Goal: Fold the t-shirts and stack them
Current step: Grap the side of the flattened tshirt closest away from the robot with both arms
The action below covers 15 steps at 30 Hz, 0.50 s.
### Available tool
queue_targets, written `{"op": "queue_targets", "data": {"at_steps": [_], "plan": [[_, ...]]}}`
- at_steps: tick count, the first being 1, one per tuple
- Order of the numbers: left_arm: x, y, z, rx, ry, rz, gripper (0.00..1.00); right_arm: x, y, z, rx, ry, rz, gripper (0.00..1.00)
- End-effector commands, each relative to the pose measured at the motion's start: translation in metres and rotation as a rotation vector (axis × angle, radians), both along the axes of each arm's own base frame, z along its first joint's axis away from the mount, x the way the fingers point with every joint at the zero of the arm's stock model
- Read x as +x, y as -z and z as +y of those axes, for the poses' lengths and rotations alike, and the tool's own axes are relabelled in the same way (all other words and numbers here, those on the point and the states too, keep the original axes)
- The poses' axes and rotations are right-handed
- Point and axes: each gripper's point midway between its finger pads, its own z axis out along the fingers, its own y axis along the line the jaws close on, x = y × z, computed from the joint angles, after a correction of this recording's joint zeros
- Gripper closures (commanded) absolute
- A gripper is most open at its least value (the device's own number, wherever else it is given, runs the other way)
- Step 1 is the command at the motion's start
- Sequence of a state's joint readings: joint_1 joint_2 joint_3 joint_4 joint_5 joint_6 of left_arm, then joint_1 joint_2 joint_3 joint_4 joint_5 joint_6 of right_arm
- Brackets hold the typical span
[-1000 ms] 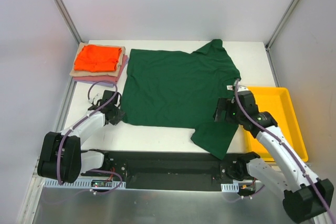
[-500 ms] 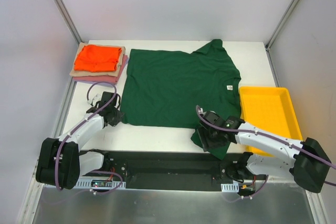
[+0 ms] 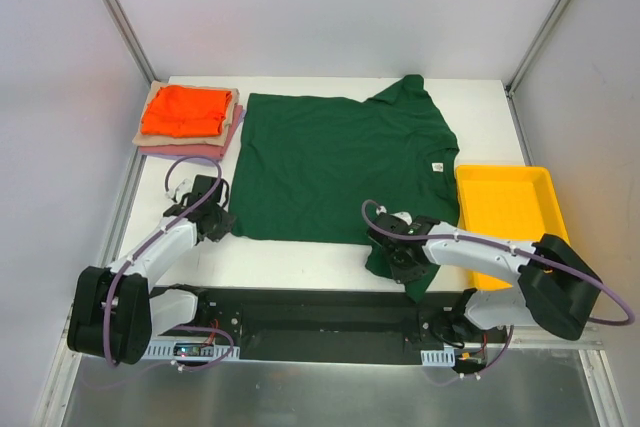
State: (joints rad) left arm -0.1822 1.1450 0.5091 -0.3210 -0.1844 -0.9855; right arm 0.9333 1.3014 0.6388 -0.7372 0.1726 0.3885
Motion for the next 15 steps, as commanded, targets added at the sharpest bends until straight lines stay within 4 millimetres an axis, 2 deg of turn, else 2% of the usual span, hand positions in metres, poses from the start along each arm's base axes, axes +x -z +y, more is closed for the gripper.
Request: {"op": "queue_targets", "data": {"at_steps": [1,4,7,9,11,15], "plan": [[0.005,-0.021,0.006,0.034,-0.002,-0.054,1.00,0.027,-0.015,-0.013,-0.097,0.093,-0.147,0.99],[0.001,-0.030,0.011,0.056,-0.006,-0.070,1.00,0.020,-0.034,-0.007,-0.026,-0.006,-0.117,0.99],[-0.006,-0.038,0.015,0.060,-0.024,-0.091,1.00,-0.006,-0.052,0.010,0.140,-0.084,-0.021,1.00],[-0.016,-0.039,0.027,0.104,-0.063,-0.091,1.00,-0.030,-0.063,0.023,0.260,-0.130,0.080,1.00],[-0.030,-0.037,0.038,0.141,-0.109,-0.079,1.00,-0.048,-0.070,0.021,0.280,-0.150,0.146,0.99],[-0.049,-0.037,0.043,0.134,-0.146,-0.073,1.00,-0.073,-0.079,0.020,0.314,-0.203,0.243,1.00]]}}
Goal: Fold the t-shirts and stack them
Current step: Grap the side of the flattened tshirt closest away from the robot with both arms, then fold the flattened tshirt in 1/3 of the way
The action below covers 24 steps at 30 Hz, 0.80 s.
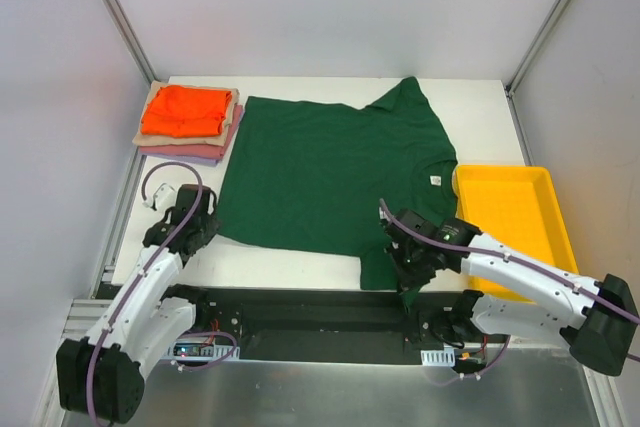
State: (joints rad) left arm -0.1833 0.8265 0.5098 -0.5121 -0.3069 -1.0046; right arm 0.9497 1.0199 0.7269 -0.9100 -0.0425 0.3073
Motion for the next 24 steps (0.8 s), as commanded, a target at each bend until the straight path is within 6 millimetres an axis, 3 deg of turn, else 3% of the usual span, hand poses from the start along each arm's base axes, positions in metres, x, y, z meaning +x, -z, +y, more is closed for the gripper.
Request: {"op": "queue_targets", "data": {"at_steps": [1,4,10,16,24], "plan": [[-0.035,0.010,0.020,0.055,-0.085,0.073,1.00,-0.047,-0.018,-0.002,0.043,-0.111,0.192,1.00],[-0.037,0.005,0.023,0.060,-0.102,0.056,1.00,-0.045,-0.024,-0.002,0.050,-0.136,0.164,1.00],[-0.023,-0.011,0.019,0.048,-0.108,0.034,1.00,0.004,-0.044,-0.017,-0.037,-0.052,-0.016,0.99],[0.014,-0.029,0.007,0.027,-0.063,0.001,1.00,0.066,-0.070,-0.026,-0.091,0.023,-0.186,1.00],[0.059,-0.037,0.003,0.048,-0.072,-0.011,1.00,0.136,-0.088,-0.035,-0.154,0.054,-0.288,1.00]]}}
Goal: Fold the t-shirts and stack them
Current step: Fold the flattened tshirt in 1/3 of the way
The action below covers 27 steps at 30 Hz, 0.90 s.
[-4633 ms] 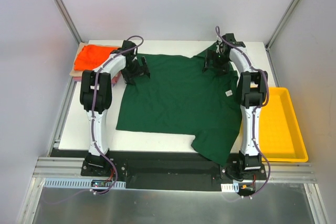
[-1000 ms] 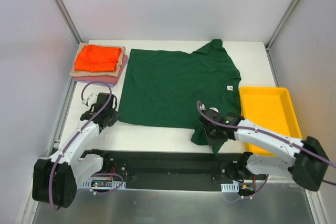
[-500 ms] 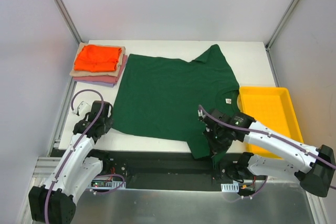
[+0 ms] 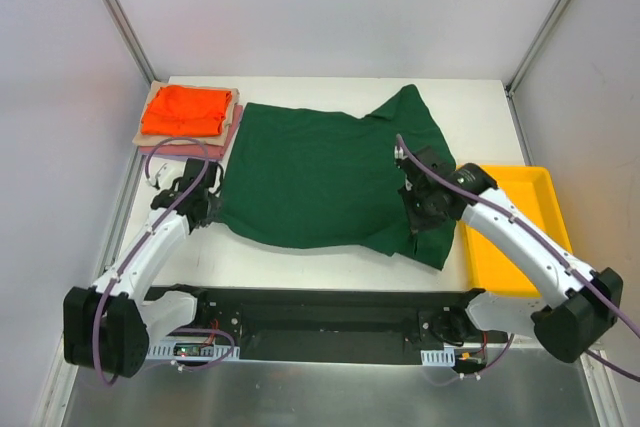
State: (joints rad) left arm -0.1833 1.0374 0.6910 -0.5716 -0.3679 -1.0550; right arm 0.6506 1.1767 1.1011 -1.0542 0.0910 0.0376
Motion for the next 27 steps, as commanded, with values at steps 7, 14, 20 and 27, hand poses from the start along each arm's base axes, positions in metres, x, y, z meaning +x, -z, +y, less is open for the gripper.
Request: {"op": "queue_targets", "data": {"at_steps": [7,14,20,27], "plan": [[0.078,-0.026,-0.002,0.053,-0.015,-0.068,1.00,0.095,-0.012,-0.015,-0.069,0.017,-0.103,1.00],[0.120,-0.007,-0.007,0.082,0.016,0.016,1.00,0.142,0.007,-0.030,-0.144,0.072,-0.066,0.99],[0.148,0.010,-0.002,0.089,-0.015,0.058,0.97,0.201,0.037,-0.033,-0.162,0.072,-0.077,0.94],[0.157,0.003,0.001,0.076,-0.010,0.043,0.30,0.271,0.037,-0.068,-0.374,0.193,-0.180,0.40]]}}
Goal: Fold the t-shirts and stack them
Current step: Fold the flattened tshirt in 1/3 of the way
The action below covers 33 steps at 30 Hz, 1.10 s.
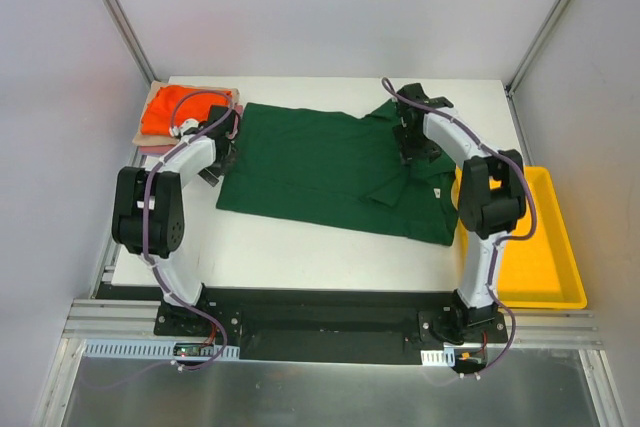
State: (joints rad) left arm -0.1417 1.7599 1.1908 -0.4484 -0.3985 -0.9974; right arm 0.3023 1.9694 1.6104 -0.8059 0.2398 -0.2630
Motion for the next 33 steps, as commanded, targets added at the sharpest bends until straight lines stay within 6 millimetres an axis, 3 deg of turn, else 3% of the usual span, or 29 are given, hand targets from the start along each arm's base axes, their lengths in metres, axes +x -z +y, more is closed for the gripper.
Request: {"op": "queue_targets", "data": {"at_steps": [1,3,6,8,12,15,19,23,28,33], "plan": [[0.010,-0.034,0.005,0.006,0.002,-0.082,0.19,0.043,-0.038,-0.025,-0.144,0.090,-0.163,0.38],[0.005,-0.048,0.005,0.005,0.030,-0.110,0.02,0.033,-0.048,-0.025,-0.109,0.138,-0.186,0.29],[-0.009,-0.063,-0.001,-0.031,0.071,-0.144,0.01,-0.002,-0.045,-0.002,0.099,0.185,-0.202,0.06],[-0.017,-0.071,-0.012,-0.074,0.139,-0.170,0.01,-0.029,-0.036,0.027,0.312,0.176,-0.190,0.04],[-0.026,-0.068,-0.044,-0.200,0.298,-0.208,0.01,-0.072,-0.021,0.095,0.751,0.145,-0.078,0.04],[-0.032,-0.053,-0.073,-0.323,0.411,-0.205,0.01,-0.084,-0.004,0.109,0.809,0.172,0.002,0.04],[-0.032,-0.033,-0.089,-0.388,0.468,-0.144,0.01,-0.072,0.014,0.116,0.789,0.195,0.032,0.04],[-0.030,-0.024,-0.091,-0.397,0.472,-0.118,0.01,-0.028,0.006,0.134,0.826,0.176,-0.023,0.04],[-0.025,-0.033,-0.088,-0.365,0.495,-0.143,0.01,0.017,-0.019,0.147,0.741,0.134,-0.113,0.04],[-0.012,-0.053,-0.084,-0.321,0.507,-0.200,0.01,0.036,-0.042,0.152,0.712,0.115,-0.143,0.04]]}}
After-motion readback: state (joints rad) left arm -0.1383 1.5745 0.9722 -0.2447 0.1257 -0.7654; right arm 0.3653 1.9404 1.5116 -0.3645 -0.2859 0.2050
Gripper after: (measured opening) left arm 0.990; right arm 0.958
